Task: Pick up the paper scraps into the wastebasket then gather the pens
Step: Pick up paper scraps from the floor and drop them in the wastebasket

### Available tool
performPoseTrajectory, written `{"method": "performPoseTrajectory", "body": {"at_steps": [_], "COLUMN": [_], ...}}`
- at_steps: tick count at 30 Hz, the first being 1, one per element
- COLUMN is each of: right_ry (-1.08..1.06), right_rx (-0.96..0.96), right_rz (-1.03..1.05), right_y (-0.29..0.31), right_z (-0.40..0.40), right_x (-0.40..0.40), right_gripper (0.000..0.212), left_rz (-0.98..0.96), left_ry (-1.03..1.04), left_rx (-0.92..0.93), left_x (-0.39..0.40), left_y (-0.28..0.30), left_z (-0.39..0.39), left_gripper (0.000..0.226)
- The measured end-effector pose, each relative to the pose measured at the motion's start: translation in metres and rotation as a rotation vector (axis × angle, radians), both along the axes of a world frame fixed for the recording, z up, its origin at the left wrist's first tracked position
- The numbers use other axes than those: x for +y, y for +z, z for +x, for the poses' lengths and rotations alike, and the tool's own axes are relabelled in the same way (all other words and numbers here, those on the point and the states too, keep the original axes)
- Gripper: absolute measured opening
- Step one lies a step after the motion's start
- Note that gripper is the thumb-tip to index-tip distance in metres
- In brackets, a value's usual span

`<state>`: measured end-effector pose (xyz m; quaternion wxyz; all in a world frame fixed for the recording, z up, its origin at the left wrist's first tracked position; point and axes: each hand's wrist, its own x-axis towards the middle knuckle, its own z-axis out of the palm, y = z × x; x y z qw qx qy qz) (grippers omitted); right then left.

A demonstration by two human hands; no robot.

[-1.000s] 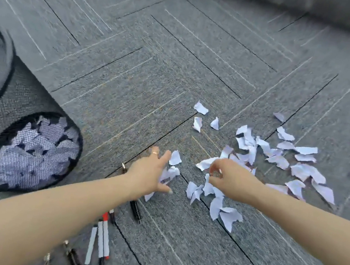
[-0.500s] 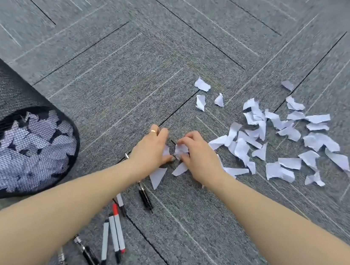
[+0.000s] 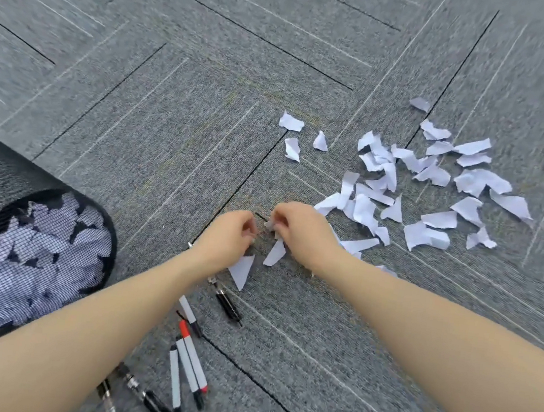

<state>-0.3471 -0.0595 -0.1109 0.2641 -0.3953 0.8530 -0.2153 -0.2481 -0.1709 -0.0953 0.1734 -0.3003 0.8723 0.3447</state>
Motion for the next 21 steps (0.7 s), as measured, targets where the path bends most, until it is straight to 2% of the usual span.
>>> {"method": "performPoseTrajectory", "body": {"at_steps": [3,6,9,12,15,18,21], "right_ry": [-0.151,0.011,0.159,0.140,0.120,0.140,0.168], "right_rx": [-0.198,-0.296,-0.194,-0.075,-0.021,0.067,0.155], "right_rz": [-0.075,-0.006,0.113,0.117,0.101,0.067,0.053], "right_y": [0.011,0.019,0.010,0.001,0.001,0.000,-0.004], "right_z": [-0.009,-0.007,0.005,0.013,0.013,0.014,0.022], "right_x": [0.009,0.023,0.028,0.022,0.021,0.026,0.031], "right_gripper": [0.008,0.008,0.028,0.042,0.036,0.016,0.008], "left_rz": [0.112,0.183,0.048,-0.053,-0.109,-0.130,-0.229], "left_ry": [0.005,-0.070,-0.144,-0.086,-0.078,-0.086,-0.217], "left_rx": [-0.033,-0.129,-0.143,-0.098,-0.097,-0.116,-0.137], "left_x": [-0.009,-0.003,0.016,0.026,0.025,0.021,0.021], "left_y": [0.012,0.017,0.009,0.002,-0.002,-0.003,-0.005], "left_z": [0.014,0.030,0.040,0.040,0.039,0.040,0.041], "left_gripper": [0.006,0.023,0.030,0.021,0.010,0.010,0.014]}}
